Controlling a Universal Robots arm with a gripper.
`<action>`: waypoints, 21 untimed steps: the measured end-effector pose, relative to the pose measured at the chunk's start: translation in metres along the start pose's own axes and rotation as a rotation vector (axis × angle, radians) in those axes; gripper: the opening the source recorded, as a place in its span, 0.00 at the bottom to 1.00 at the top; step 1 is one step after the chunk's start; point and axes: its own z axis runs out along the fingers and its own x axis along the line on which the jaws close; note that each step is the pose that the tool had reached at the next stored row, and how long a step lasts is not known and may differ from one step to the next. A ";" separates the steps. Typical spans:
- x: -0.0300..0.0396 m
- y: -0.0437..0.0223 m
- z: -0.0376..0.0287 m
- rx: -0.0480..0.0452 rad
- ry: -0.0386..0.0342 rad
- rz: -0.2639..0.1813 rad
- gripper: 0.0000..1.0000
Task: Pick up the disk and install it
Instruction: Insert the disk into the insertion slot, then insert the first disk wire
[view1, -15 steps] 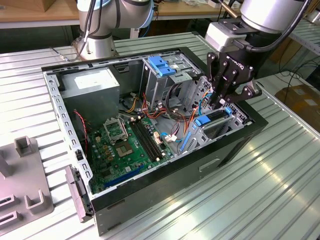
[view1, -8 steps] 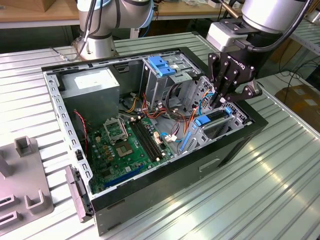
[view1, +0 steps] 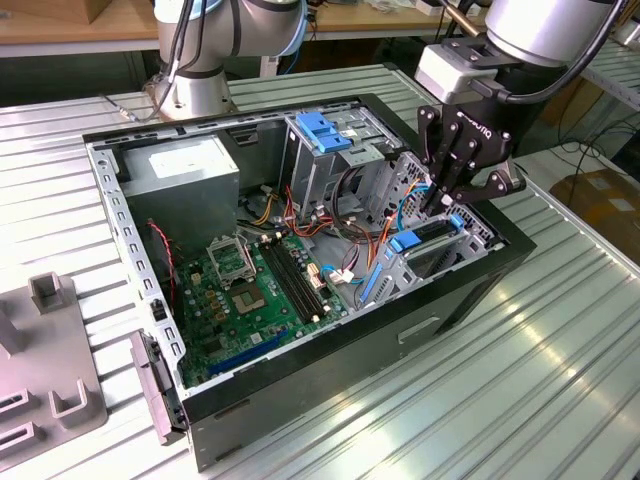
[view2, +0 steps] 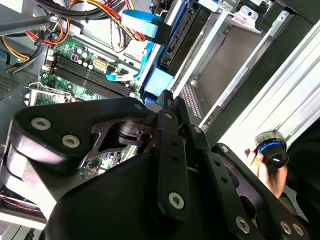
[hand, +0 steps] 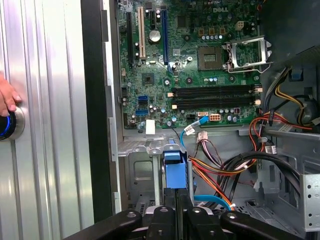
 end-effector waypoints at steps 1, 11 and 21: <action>0.0000 0.0000 0.0000 0.0000 0.0001 0.000 0.18; -0.0014 -0.0196 0.0001 0.0000 -0.0001 0.000 0.18; -0.0031 -0.0466 0.0005 0.0000 -0.0001 0.000 0.18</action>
